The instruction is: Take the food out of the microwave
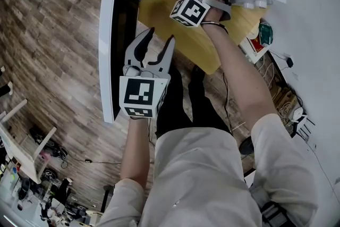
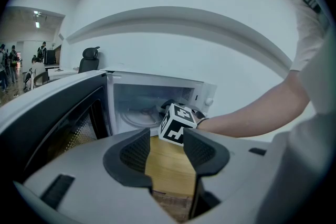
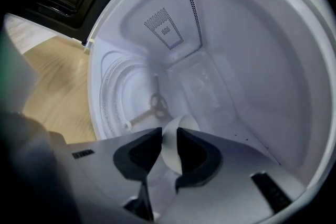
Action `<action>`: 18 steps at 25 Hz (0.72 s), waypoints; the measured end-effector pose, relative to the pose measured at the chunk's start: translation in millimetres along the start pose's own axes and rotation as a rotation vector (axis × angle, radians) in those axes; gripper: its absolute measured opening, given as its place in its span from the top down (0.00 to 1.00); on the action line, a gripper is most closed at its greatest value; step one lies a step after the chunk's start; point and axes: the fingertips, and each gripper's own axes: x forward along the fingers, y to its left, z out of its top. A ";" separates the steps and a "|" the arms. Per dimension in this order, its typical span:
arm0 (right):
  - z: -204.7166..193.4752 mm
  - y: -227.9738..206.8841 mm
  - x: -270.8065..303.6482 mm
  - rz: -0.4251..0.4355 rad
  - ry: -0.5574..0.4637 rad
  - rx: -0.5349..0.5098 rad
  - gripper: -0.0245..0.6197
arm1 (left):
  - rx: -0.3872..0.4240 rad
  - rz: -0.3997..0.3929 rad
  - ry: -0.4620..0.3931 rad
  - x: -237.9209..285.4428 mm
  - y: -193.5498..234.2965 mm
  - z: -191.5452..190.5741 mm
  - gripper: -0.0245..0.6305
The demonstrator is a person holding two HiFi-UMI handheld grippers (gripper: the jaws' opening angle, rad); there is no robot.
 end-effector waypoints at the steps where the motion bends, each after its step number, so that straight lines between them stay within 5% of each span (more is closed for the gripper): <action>1: -1.6 0.1 -0.6 0.000 0.002 0.001 0.83 | 0.000 0.001 0.000 -0.7 -0.6 0.0 0.68; 18: -0.6 -1.2 -26.7 0.002 -0.042 -0.018 0.84 | -0.001 0.012 -0.017 -10.5 -12.9 2.1 0.68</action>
